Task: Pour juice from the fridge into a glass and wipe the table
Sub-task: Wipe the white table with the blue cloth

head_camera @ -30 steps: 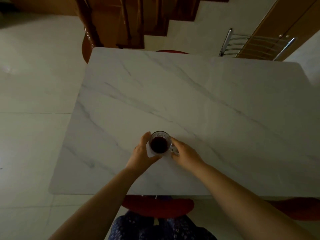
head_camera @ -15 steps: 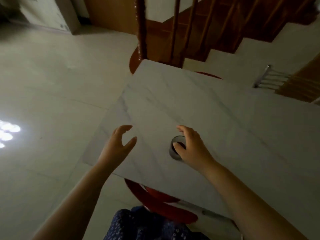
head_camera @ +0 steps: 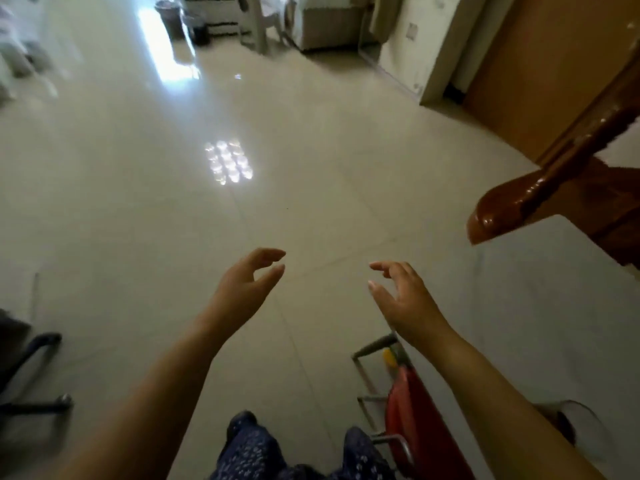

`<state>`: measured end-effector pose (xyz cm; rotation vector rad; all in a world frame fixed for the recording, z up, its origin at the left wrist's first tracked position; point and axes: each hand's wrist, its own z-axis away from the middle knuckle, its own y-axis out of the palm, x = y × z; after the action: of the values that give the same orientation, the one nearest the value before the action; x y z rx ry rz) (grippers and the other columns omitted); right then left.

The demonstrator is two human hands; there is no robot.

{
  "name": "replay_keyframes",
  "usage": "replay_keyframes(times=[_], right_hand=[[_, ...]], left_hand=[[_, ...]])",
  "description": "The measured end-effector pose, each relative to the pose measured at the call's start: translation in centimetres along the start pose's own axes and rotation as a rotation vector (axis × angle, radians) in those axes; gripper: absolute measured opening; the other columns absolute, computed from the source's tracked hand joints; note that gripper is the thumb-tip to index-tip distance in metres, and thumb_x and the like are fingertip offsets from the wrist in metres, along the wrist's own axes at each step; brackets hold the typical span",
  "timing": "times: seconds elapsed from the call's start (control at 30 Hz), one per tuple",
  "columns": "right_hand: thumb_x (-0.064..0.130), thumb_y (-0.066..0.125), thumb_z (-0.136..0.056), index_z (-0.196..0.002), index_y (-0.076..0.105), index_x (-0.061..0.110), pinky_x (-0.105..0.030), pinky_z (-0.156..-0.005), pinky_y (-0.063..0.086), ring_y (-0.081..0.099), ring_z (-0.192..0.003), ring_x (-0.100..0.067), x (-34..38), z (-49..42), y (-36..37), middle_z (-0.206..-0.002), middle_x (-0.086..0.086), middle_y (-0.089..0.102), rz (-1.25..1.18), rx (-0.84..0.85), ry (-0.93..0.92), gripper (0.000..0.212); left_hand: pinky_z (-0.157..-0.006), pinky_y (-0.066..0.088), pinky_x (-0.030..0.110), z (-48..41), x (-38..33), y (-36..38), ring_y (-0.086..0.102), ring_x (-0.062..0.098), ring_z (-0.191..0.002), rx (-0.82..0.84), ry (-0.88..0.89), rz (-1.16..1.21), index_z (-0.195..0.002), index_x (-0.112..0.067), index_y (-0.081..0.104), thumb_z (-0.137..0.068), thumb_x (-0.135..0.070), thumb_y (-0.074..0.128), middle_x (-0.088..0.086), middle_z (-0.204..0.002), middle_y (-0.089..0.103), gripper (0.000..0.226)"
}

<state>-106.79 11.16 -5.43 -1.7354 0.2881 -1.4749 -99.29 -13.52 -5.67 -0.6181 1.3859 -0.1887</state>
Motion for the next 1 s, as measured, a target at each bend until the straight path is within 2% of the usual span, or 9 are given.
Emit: replay_keyframes(times=[0.13,0.33,0.43,0.57,0.67,0.8,0.87,0.93,1.0], right_hand=[[0.033,0.05,-0.091,-0.122,0.05,0.025,-0.033,-0.097,0.039,0.044,-0.114,-0.011,8.7,-5.6,7.5,-0.116,0.009,0.046,-0.021,0.133,-0.152,0.031],[0.031,0.053,-0.091,-0.12,0.053,0.022,-0.029,-0.093,0.04,0.047,-0.109,-0.01,22.4,-13.5,19.0,-0.116,0.007,0.048,-0.035,0.311,-0.389,0.031],[0.035,0.051,-0.091,-0.12,0.052,0.025,-0.028,-0.09,0.04,0.047,-0.109,-0.008,27.6,-15.7,24.3,-0.12,0.007,0.048,-0.013,0.425,-0.481,0.031],[0.04,0.05,-0.091,-0.12,0.051,0.028,-0.029,-0.091,0.041,0.046,-0.111,-0.007,33.2,-19.0,30.4,-0.126,0.007,0.047,0.012,0.558,-0.564,0.032],[0.042,0.048,-0.091,-0.121,0.051,0.029,-0.03,-0.092,0.042,0.046,-0.114,-0.009,36.8,-21.6,34.9,-0.128,0.005,0.046,0.036,0.656,-0.635,0.033],[0.043,0.048,-0.09,-0.119,0.051,0.032,-0.033,-0.093,0.042,0.047,-0.113,-0.009,42.2,-26.1,40.6,-0.127,0.007,0.048,0.055,0.752,-0.727,0.031],[0.043,0.048,-0.091,-0.118,0.052,0.032,-0.032,-0.092,0.042,0.048,-0.112,-0.008,44.9,-28.5,43.2,-0.126,0.007,0.048,0.045,0.791,-0.775,0.03],[0.043,0.048,-0.091,-0.119,0.051,0.032,-0.033,-0.093,0.041,0.047,-0.112,-0.009,47.5,-30.7,45.5,-0.127,0.007,0.048,0.043,0.843,-0.811,0.03],[0.042,0.048,-0.091,-0.119,0.051,0.031,-0.034,-0.096,0.041,0.047,-0.113,-0.01,50.1,-32.7,48.0,-0.127,0.005,0.047,0.044,0.895,-0.857,0.031]], left_hand=[[-0.095,0.045,0.032,0.3,5.5,-10.1,0.058,0.011,-0.11,-0.15,-0.055,0.032,-0.113,-0.025,0.061,-0.093,-0.024,0.057,-0.003,-0.114,0.063,0.021],[-0.087,0.042,0.024,1.1,13.1,-24.0,0.055,0.006,-0.109,-0.367,-0.142,0.003,-0.112,-0.033,0.058,-0.093,-0.028,0.056,-0.01,-0.114,0.06,0.02],[-0.091,0.044,0.029,2.8,16.4,-28.9,0.055,0.007,-0.11,-0.482,-0.233,0.034,-0.11,-0.035,0.057,-0.093,-0.028,0.055,-0.009,-0.115,0.06,0.018],[-0.087,0.042,0.024,4.3,20.2,-33.8,0.055,0.008,-0.111,-0.635,-0.358,0.106,-0.106,-0.034,0.058,-0.093,-0.024,0.055,-0.008,-0.112,0.06,0.017],[-0.09,0.045,0.029,4.6,22.8,-36.7,0.055,0.01,-0.11,-0.747,-0.445,0.154,-0.104,-0.034,0.058,-0.093,-0.022,0.055,-0.006,-0.11,0.061,0.016],[-0.074,0.04,0.011,3.8,25.8,-40.6,0.054,-0.003,-0.103,-0.873,-0.529,0.188,-0.108,-0.035,0.059,-0.094,-0.029,0.053,-0.015,-0.108,0.059,0.016],[-0.065,0.042,0.005,2.7,26.8,-42.7,0.056,-0.01,-0.093,-0.948,-0.555,0.203,-0.11,-0.032,0.059,-0.095,-0.029,0.052,-0.014,-0.106,0.059,0.017],[-0.063,0.041,0.0,1.6,27.5,-44.7,0.056,-0.017,-0.087,-1.004,-0.573,0.211,-0.11,-0.03,0.059,-0.096,-0.026,0.052,-0.012,-0.104,0.06,0.016],[-0.068,0.041,0.002,0.7,28.1,-46.8,0.055,-0.011,-0.095,-1.049,-0.599,0.193,-0.107,-0.034,0.058,-0.096,-0.027,0.052,-0.012,-0.108,0.06,0.015]])
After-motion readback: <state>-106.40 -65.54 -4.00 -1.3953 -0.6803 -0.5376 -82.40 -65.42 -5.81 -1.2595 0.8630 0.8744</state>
